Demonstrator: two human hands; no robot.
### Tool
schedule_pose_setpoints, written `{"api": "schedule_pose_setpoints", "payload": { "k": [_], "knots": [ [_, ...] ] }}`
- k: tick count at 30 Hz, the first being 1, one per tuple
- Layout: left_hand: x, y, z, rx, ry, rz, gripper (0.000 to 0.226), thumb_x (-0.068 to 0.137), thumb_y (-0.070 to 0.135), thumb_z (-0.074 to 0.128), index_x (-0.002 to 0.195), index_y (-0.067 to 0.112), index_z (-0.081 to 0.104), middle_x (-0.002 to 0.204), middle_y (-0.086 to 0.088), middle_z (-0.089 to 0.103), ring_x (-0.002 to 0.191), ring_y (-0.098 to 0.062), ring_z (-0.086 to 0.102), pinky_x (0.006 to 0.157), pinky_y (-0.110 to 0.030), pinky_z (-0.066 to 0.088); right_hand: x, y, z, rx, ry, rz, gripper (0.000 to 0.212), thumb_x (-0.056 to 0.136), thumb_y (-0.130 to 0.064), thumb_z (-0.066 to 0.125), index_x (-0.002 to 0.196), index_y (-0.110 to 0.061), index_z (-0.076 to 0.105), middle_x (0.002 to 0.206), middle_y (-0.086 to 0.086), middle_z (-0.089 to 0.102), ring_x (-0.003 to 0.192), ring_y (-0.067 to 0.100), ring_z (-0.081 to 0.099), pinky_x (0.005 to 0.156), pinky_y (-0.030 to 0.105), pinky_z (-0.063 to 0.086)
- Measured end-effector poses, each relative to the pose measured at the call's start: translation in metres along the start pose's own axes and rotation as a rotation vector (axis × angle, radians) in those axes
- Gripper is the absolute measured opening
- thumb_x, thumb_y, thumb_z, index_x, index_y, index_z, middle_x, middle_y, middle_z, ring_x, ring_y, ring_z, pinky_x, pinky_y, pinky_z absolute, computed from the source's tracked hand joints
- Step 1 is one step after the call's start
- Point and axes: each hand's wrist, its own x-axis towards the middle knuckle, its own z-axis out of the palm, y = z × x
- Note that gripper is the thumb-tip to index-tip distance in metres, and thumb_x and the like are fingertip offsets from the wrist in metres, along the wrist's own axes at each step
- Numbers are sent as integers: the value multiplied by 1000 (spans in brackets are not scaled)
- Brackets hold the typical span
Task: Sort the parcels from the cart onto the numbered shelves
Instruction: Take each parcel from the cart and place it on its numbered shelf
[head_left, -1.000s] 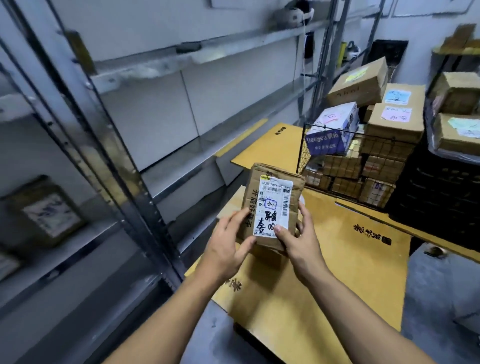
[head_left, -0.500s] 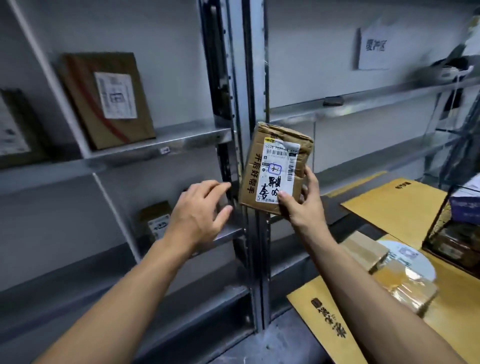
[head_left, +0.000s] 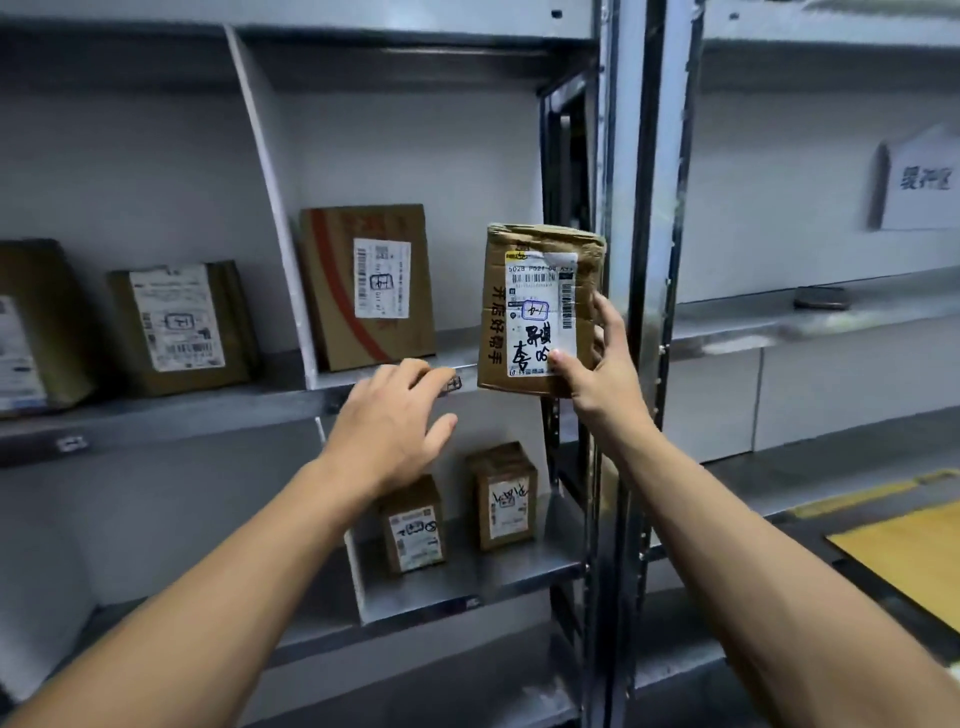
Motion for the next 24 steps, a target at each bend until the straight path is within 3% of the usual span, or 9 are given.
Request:
{"api": "schedule_pose_setpoints", "payload": {
  "k": [4, 8, 13, 17, 24],
  "knots": [
    [25, -11, 8, -15, 26, -71, 53, 93, 46, 48, 142, 27, 41, 135, 3, 47, 120, -22, 44, 99, -40, 38, 50, 12, 14, -18, -34, -4, 72, 92, -15, 66, 145, -48, 29, 132, -4, 57, 120, 11, 59, 100, 44, 54],
    [50, -21, 20, -38, 52, -113, 52, 94, 46, 48, 142, 28, 41, 136, 5, 46, 122, -19, 43, 100, -38, 36, 95, 27, 22, -54, -69, -18, 73, 93, -11, 65, 148, -42, 28, 138, -3, 54, 125, 15, 55, 104, 49, 50],
    [70, -26, 39, -30, 52, -151, 52, 94, 45, 48, 142, 28, 40, 135, 6, 46, 121, -18, 42, 99, -36, 36, 133, 50, 30, -63, -131, 54, 75, 93, -8, 64, 151, -37, 27, 118, -20, 58, 104, -2, 60, 100, 35, 51],
    [81, -30, 47, -55, 79, -155, 51, 94, 44, 47, 142, 29, 39, 136, 7, 46, 121, -16, 41, 100, -35, 36, 149, 60, 33, -166, -223, 31, 77, 93, -11, 66, 153, -35, 24, 145, -1, 52, 126, 16, 53, 107, 43, 47],
    [88, -31, 55, -112, 125, -127, 50, 93, 41, 51, 141, 28, 42, 133, 6, 49, 119, -16, 43, 100, -37, 39, 153, 70, 24, -257, -301, 37, 83, 92, -16, 69, 155, -34, 18, 140, -5, 55, 122, 16, 56, 103, 38, 46]
  ]
}}
